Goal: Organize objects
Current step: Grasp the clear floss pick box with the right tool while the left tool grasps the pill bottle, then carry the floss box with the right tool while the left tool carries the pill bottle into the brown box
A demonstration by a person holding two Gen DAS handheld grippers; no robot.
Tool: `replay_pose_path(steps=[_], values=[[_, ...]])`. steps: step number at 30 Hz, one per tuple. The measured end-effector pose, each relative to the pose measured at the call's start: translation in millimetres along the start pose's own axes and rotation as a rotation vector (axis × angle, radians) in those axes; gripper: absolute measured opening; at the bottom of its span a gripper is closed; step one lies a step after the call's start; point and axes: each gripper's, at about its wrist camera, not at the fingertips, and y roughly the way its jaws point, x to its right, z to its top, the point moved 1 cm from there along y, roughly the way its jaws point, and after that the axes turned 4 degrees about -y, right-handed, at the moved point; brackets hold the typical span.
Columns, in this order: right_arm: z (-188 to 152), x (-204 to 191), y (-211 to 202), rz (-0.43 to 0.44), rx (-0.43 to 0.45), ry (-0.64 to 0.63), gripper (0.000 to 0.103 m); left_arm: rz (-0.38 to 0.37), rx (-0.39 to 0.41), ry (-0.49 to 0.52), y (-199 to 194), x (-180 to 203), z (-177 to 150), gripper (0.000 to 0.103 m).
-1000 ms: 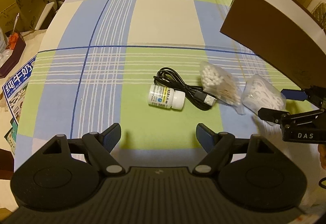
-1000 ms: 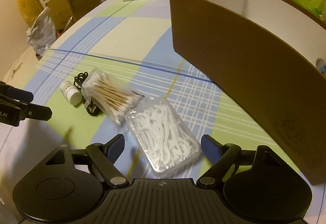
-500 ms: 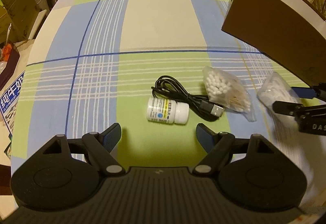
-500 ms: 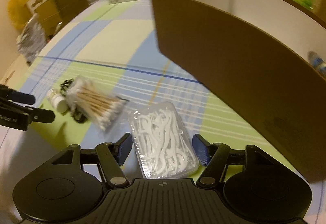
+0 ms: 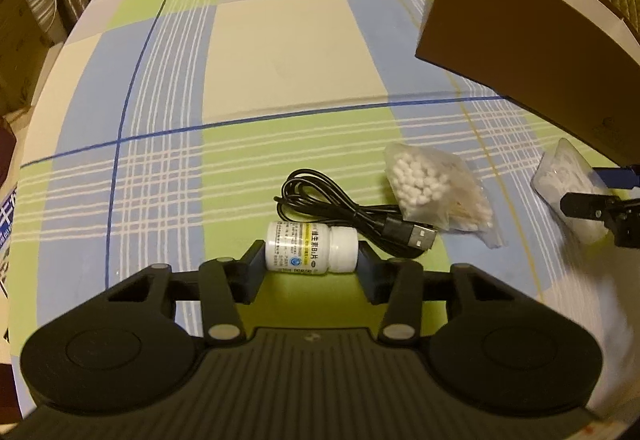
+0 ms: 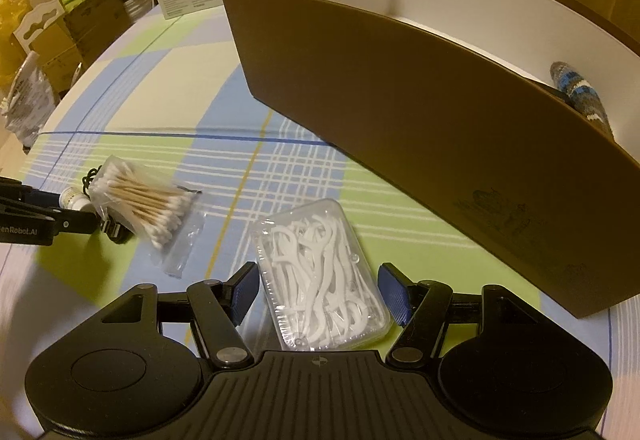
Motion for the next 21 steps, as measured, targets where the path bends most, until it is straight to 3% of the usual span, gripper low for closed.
replay_pose_path(steps=[14, 16, 21], values=[[-3.8, -4.1, 11.2, -0.008, -0.010, -0.028, 0.063, 0.041, -0.003, -0.021, -9.6, -7.6, -17.9, 0.042], [-3.5, -7.4, 13.1, -0.022, -0.009, -0.053, 0.058, 0.043, -0.004, -0.023, -10.8, -6.8, -21.2, 0.042], [-7.2, -11.7, 11.3, -0.025, -0.015, -0.092, 0.057, 0.040, -0.008, -0.009, -14.8, 1.0, -30.6, 0.042]])
